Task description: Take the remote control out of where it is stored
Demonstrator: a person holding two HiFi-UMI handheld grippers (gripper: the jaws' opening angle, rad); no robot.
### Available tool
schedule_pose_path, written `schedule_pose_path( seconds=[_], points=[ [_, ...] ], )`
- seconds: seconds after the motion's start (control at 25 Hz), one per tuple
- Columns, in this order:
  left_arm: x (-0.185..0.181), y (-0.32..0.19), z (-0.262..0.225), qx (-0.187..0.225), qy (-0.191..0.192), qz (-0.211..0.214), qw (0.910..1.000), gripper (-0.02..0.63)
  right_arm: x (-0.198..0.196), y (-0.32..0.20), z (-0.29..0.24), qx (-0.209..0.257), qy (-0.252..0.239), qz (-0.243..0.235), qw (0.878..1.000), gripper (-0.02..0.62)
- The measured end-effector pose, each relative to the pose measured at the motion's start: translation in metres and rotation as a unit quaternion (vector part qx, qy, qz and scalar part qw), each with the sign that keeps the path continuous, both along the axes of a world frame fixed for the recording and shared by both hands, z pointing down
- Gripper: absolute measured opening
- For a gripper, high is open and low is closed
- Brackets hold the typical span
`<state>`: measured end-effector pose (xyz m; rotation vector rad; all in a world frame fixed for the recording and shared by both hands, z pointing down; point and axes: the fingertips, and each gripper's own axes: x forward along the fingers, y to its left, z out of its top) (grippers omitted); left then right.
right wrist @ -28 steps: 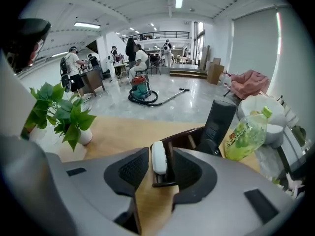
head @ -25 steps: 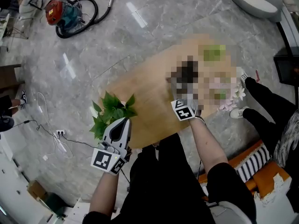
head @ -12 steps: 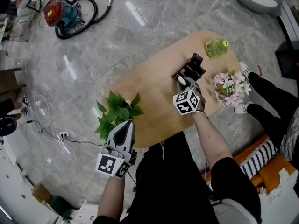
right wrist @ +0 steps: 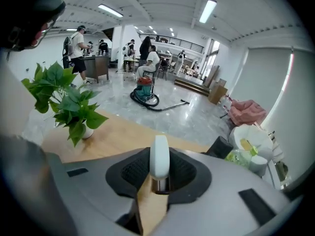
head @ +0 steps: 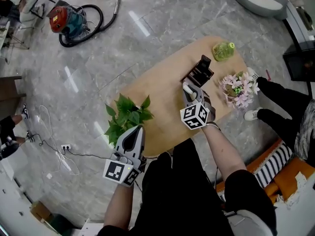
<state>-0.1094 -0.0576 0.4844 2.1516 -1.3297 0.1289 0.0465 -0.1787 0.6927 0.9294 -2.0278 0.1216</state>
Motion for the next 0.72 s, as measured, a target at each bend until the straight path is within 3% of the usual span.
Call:
schedule_pose_path(
  seconds=[0.36, 0.72],
  points=[
    [-0.033, 0.066, 0.018, -0.030, 0.010, -0.041, 0.9987, 0.008, -0.062, 0.058, 0.045, -0.028, 0.049, -0.099, 0.993, 0.109],
    [-0.058, 0.119, 0.027, -0.044, 0.017, -0.069, 0.9965, 0.008, -0.098, 0.113, 0.101, -0.010, 0.122, -0.192, 0.974, 0.109]
  ],
)
